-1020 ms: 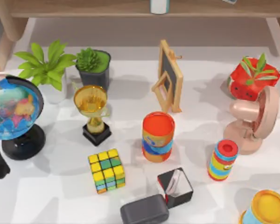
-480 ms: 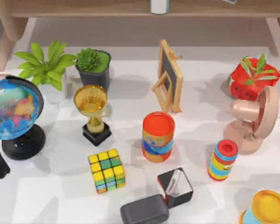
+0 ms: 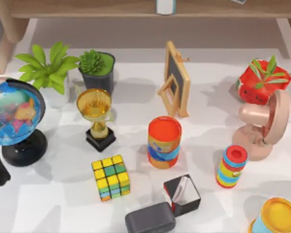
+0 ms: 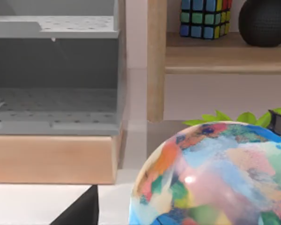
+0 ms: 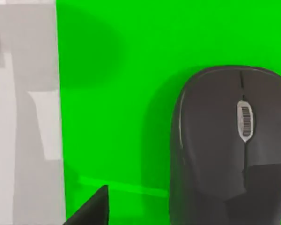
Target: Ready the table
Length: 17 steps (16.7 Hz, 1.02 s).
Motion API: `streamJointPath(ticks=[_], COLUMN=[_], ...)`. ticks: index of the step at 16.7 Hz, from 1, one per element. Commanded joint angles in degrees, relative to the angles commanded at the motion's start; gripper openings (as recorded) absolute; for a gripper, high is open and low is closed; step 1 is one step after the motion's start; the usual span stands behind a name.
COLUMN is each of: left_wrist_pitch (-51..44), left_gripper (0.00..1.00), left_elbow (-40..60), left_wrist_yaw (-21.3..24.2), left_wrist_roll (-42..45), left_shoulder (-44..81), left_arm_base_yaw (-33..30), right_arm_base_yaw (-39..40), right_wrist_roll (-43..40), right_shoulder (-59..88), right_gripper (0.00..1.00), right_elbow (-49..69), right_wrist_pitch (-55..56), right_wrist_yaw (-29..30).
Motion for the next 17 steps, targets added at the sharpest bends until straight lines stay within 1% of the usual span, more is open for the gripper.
streamJointPath(ticks=[6,9,11,13,17], left_wrist_pitch=[0.0,0.0,0.0,0.0,0.0], left_gripper=[1.0,1.0,1.0,1.0,1.0], left_elbow=[0.0,0.0,0.0,0.0,0.0], left_wrist_yaw=[0.0,0.0,0.0,0.0,0.0], left_wrist_roll=[0.0,0.0,0.0,0.0,0.0], left_shoulder=[0.0,0.0,0.0,0.0,0.0], left_arm_base_yaw=[0.0,0.0,0.0,0.0,0.0], right_arm_base_yaw=[-0.26,-2.24,-4.47,-7.29,-14.19], right_wrist_roll=[-0.42,-4.27,-8.55,-13.6,-24.45], right_shoulder=[-0.06,0.19,1.02,2.49,6.9], right_gripper=[1.0,1.0,1.0,1.0,1.0], right_elbow=[0.05,-0.2,-0.81,-1.83,-4.98], right_wrist_pitch=[0.56,5.78,12.21,21.21,45.34], right_wrist_yaw=[-0.04,-0.62,-1.53,-2.89,-6.62])
